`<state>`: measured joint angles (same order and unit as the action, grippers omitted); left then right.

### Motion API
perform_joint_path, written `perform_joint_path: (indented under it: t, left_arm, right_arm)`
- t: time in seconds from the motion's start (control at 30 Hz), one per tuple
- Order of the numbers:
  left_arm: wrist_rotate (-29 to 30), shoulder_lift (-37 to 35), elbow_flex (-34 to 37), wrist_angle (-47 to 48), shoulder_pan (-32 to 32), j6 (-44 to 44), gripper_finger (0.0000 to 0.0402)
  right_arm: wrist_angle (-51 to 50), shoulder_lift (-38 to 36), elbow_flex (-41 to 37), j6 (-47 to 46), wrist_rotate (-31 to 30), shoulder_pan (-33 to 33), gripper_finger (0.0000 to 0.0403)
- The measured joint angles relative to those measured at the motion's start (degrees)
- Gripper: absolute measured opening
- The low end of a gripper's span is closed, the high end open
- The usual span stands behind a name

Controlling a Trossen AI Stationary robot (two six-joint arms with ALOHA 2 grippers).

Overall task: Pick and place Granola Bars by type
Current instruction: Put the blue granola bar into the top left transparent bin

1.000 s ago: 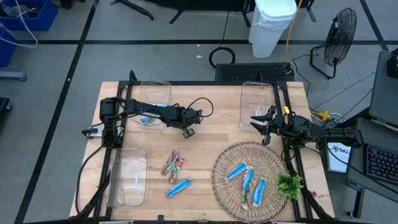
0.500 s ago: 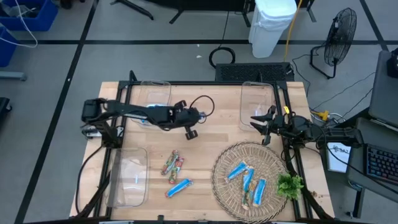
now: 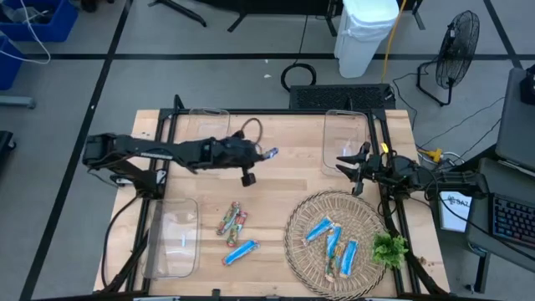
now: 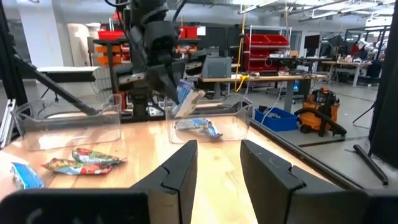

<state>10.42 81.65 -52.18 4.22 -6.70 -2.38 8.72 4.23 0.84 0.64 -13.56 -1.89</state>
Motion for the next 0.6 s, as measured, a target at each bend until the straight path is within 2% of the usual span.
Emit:
perform_joint_path:
  t: [0.23,0.33,0.47,0.6]
  left_arm:
    - [-1.48,-10.70,12.14,-12.45,-3.43,1.69,0.0004]
    - [-0.82,-16.56,15.74,-13.15,-4.52,3.01,0.0005]
    - [8.33,-24.38,18.29,-9.46,-5.43,5.36,0.0004]
    - [21.77,-30.52,18.94,-1.99,-6.02,8.10,0.0004]
  right_arm:
    - [0.05,0.04,0.00,0.00,-0.04,-0.02,0.0114]
    - [0.05,0.07,-0.01,0.00,-0.07,-0.01,0.0114]
    - [0.03,0.07,-0.01,-0.02,-0.13,-0.01,0.0114]
    - [0.04,0.07,-0.01,-0.17,-0.17,-0.01,0.0114]
